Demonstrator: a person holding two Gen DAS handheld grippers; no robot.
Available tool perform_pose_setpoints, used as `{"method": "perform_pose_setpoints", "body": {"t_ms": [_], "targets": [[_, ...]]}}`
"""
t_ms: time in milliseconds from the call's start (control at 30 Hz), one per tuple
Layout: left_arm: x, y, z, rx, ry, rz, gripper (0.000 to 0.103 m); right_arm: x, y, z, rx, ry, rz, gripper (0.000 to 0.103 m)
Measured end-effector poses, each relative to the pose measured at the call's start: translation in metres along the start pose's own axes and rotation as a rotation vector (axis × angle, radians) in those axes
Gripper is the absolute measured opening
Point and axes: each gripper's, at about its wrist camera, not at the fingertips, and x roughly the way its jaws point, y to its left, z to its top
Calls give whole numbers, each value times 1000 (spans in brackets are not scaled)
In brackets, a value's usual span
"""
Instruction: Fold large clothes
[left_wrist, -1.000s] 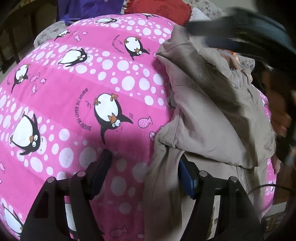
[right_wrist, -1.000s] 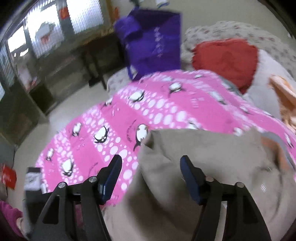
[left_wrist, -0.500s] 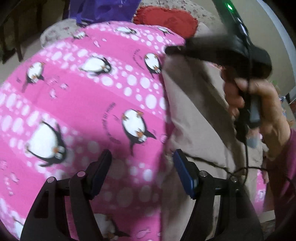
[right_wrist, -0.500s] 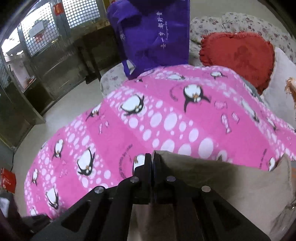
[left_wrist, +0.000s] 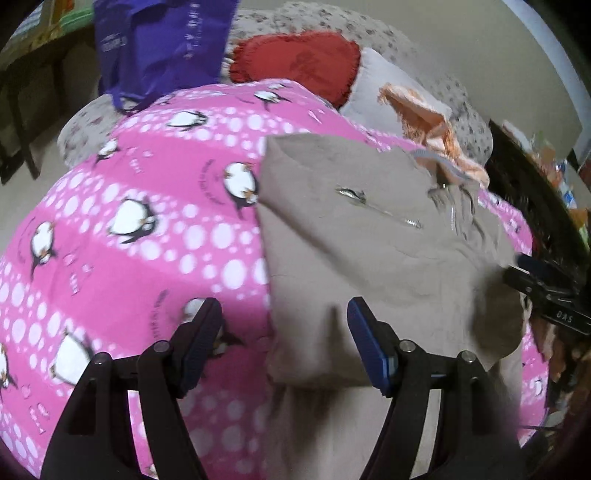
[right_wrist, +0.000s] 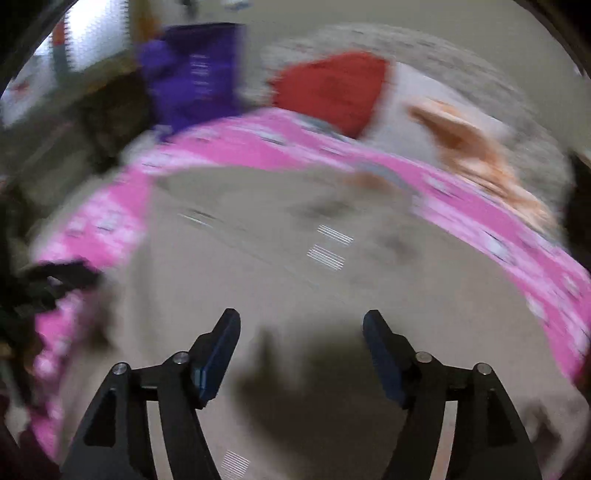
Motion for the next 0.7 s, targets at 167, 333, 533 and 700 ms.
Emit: {"method": "perform_pose_setpoints", "body": {"t_ms": [167,333,533,700], "targets": [[33,-14,-12,42,123,75,70,19,-65,-41,168,116,-148,64],[26,-22,-10,38,102,109,70,9,-47,-47,35,71,-133,3],[17,-48,-3,98,59,124,70,11,-65,-34,79,29,-206,5],[22,-58,-5,115,65,131,70,13,-71,-48,160,51,-200,36]]}}
